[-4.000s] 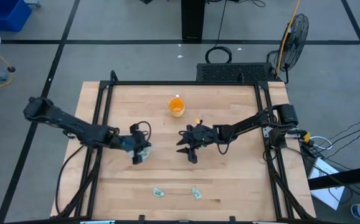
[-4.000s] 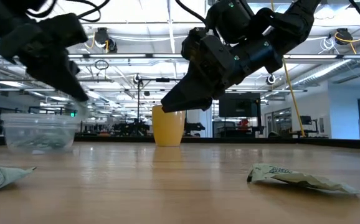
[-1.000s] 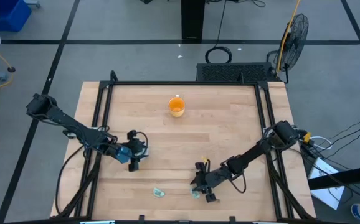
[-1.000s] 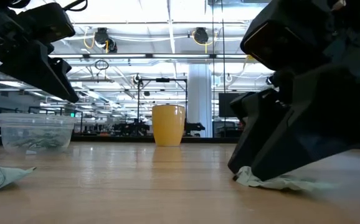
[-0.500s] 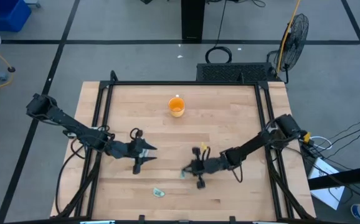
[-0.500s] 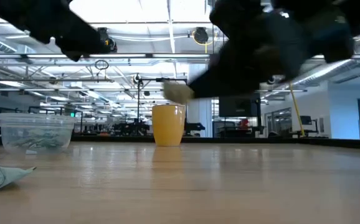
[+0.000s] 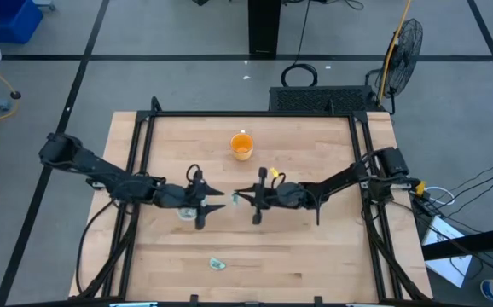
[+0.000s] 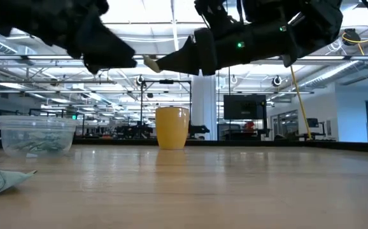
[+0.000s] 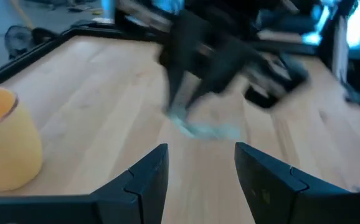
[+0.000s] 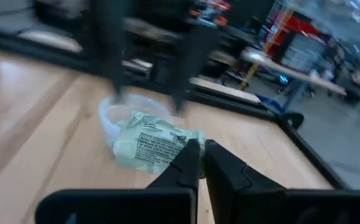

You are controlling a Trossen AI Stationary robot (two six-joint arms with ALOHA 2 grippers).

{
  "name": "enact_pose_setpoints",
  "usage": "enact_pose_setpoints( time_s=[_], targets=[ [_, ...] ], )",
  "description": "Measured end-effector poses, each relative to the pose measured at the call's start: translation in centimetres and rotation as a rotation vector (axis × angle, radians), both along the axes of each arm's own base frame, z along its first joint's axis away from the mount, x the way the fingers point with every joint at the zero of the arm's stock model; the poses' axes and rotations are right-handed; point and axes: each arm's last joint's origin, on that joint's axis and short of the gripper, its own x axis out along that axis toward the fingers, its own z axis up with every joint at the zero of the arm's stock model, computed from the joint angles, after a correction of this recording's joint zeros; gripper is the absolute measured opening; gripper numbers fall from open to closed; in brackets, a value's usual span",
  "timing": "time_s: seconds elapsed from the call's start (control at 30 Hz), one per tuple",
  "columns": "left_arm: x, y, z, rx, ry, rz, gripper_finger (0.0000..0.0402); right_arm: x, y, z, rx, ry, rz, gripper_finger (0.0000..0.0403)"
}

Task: Pick and place Stevia / Truvia into bins
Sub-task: Put the middle stevia packet into the container

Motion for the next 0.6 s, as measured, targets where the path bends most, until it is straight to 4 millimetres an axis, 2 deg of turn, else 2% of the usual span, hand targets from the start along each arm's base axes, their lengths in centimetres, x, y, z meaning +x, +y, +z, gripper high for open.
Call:
enact_pose_setpoints(
  time_s=[0.23,0.4,0.6],
  targets=[
    [1.8,1.7,-0.6,-0.228,-0.092,0.126,0.0191,0.0,0.2,0.0,-0.244,0.045,0.034,0.0006],
    [2.3,2.4,-0.6,-0.392,-0.112,0.099,0.0191,0.0,0.2,0.0,-0.296,0.049,0.042,0.0006],
    [2.3,2.4,-0.6,-0.408,-0.102,0.075,0.0191,0.0,0.2,0.0,-0.301,0.047,0.041,0.0006]
  ],
)
